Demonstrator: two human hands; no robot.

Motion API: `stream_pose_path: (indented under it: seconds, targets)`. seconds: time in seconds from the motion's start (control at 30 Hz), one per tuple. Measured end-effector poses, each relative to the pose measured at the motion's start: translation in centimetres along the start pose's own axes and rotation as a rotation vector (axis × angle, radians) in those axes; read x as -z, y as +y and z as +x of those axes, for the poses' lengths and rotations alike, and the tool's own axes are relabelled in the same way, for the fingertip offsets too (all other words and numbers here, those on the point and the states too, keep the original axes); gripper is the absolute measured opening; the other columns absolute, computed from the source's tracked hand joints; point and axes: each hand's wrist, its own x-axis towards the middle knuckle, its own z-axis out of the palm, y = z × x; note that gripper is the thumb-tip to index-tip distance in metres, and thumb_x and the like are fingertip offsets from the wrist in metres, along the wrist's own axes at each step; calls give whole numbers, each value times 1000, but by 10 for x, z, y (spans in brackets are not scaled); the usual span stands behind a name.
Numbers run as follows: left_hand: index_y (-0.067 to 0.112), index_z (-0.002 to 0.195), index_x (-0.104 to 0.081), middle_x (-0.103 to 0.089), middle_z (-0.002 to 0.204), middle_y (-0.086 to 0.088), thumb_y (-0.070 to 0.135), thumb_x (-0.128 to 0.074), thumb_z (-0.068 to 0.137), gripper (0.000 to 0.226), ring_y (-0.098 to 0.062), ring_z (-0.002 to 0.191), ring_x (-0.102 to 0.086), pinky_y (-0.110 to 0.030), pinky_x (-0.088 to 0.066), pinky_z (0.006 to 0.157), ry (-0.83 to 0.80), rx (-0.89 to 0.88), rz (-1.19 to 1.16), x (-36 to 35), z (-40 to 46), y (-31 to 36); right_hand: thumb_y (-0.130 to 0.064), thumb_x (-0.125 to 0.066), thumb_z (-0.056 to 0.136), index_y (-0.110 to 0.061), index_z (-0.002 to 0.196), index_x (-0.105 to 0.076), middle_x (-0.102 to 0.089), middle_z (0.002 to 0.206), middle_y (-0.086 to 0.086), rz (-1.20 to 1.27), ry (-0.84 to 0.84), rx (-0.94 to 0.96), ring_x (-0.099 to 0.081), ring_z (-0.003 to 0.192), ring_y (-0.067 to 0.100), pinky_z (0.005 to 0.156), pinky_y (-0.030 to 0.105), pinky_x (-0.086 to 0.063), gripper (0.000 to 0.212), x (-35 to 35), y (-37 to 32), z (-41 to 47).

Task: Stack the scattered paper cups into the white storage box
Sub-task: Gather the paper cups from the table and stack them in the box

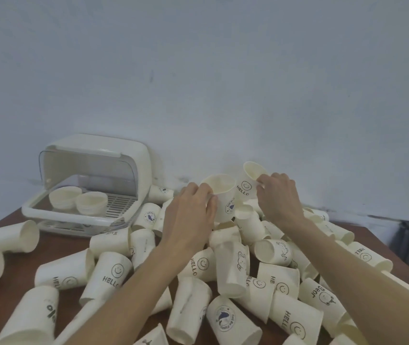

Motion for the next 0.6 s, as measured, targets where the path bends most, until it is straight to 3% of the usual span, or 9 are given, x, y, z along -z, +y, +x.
stream_pose_path:
  seconds: [0.2,0.6]
  targets:
    - [17,103,-60,-58,97,-1,33,-45,98,22,-24,91,-57,-42,-49,71,32,5,4,33,-5,-36,-15,-42,97,-12,110,-64,-60,92,10,31,24,45,-49,90,29,80,38,-35,26,15,-53,-5]
    - [18,105,-59,-58,98,0,34,-44,99,23,-21,90,-56,-32,-43,70,22,53,42,99,-18,-117,-16,-44,96,-9,112,-64,-62,92,11,73,-19,126,-50,92,30,81,38,-40,26,26,-155,-20]
